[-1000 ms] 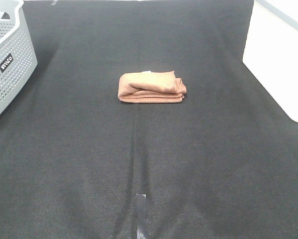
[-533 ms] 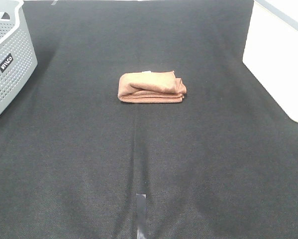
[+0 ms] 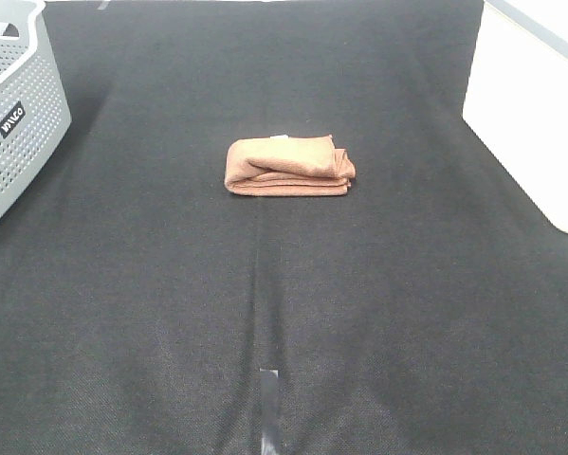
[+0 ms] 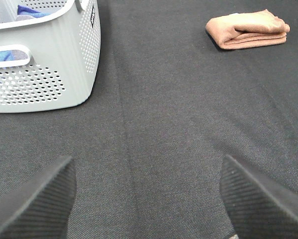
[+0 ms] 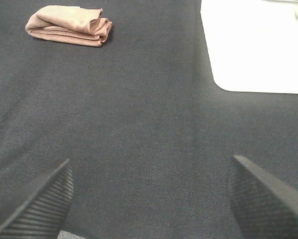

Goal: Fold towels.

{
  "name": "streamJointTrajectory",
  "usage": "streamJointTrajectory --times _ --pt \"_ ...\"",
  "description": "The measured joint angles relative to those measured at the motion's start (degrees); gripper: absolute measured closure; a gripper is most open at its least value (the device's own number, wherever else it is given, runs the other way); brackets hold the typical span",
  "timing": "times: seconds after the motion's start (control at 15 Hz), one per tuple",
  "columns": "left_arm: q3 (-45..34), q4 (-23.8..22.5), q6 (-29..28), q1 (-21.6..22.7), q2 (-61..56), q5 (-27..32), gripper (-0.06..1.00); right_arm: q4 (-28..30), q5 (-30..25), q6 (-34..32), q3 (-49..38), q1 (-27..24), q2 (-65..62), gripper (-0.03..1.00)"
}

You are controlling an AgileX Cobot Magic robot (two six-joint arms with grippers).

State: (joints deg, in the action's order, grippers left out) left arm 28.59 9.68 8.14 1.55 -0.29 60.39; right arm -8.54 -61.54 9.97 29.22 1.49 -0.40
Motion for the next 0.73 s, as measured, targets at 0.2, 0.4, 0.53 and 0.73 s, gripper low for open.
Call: streamJointTrajectory --times 0.2,0.4,0.53,0.73 --pt "0.0 0.0 0.1 0.0 0.0 0.0 0.18 0.0 0.0 0.0 0.0 0.0 0.0 0.17" --pt "0.0 0.0 0.2 0.0 0.0 0.0 0.18 0.0 0.0 0.0 0.0 0.0 0.0 0.17" --pt "0.0 0.0 0.2 0.0 0.0 0.0 0.18 0.0 0.0 0.0 0.0 0.0 0.0 0.17" --pt "0.0 0.0 0.3 0.0 0.0 0.0 0.18 0.0 0.0 0.0 0.0 0.0 0.0 0.17"
